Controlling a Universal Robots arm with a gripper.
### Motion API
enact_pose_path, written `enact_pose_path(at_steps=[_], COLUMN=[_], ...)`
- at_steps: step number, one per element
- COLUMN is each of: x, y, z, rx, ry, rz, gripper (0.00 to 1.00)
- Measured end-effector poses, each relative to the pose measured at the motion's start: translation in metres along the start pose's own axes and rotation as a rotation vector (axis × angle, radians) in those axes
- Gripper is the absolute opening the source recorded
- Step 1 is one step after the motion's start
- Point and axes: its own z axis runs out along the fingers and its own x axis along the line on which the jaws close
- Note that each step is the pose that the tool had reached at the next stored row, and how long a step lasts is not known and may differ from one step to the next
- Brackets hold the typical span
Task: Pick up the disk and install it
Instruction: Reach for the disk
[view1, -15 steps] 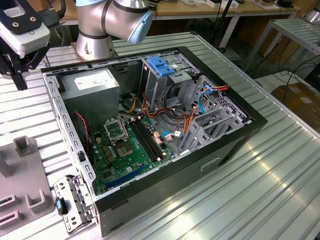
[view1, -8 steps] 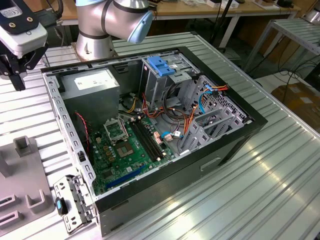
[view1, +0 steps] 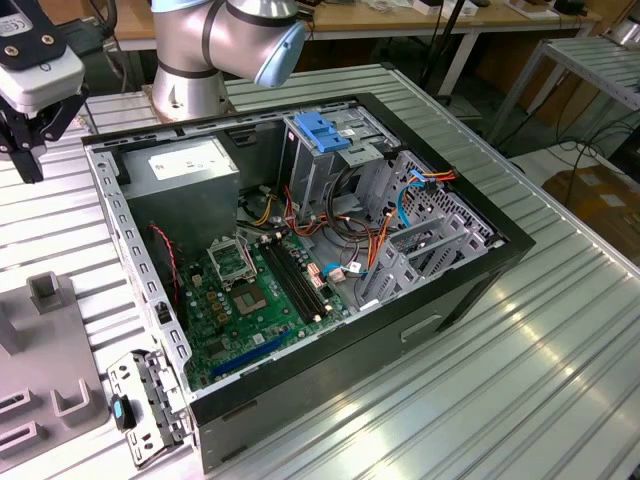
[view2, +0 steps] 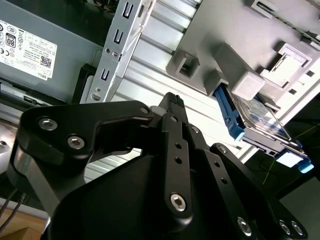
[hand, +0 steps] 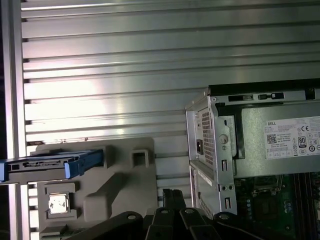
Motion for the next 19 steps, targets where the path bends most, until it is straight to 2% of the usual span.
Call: enact_pose_path(at_steps=[19], x=[0.0119], y=[-0.0009], z=[0.0001], rx=[0.0001], ry=[0.0006], rz=[0.0], gripper=[0.11])
